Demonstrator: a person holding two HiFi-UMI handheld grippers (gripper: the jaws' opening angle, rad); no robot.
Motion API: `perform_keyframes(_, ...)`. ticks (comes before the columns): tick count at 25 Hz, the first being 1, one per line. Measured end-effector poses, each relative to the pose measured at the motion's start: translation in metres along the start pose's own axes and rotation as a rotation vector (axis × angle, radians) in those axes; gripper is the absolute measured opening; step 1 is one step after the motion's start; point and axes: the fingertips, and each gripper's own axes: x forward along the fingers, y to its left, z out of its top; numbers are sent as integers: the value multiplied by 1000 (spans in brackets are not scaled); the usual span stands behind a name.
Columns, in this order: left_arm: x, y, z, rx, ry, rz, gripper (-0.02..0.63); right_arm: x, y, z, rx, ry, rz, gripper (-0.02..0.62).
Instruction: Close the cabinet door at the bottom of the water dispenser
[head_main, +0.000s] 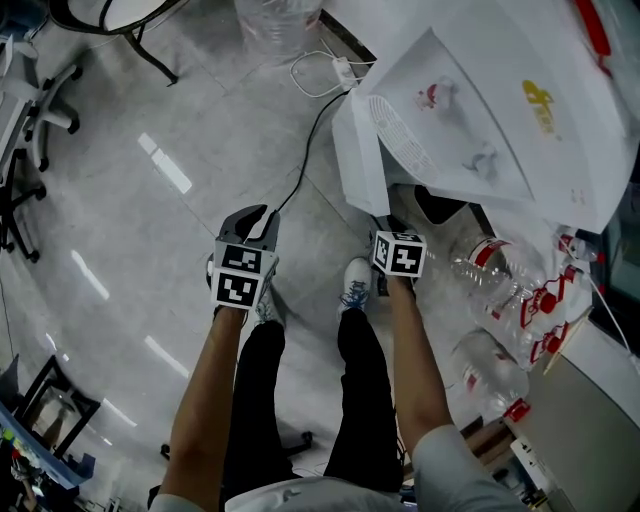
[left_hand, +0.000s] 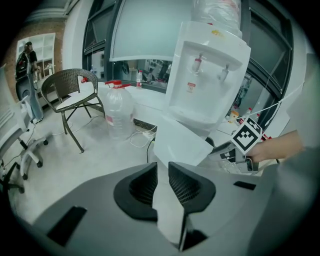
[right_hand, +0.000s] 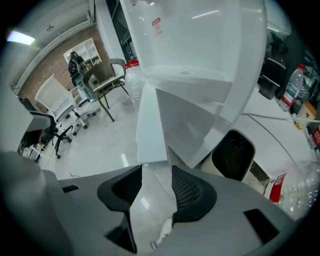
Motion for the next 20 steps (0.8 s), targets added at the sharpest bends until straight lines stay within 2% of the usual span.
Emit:
perform_keyframes(4,2,-4,-1,0,-7,-3,81,1,-19,-6,9,3,-19,213)
perform_keyframes(12,1,0,-14,-30,6,24,81,1,-25,-4,21,-41,-10,210)
perform_keyframes(16,2,-2,-17,-28,10,26,81,-1,-34,-2,18,-52,-43,209)
perform_keyframes(20,7,-4,-17,-29,11,26,81,3,-57,-2,57,-46,-92,201)
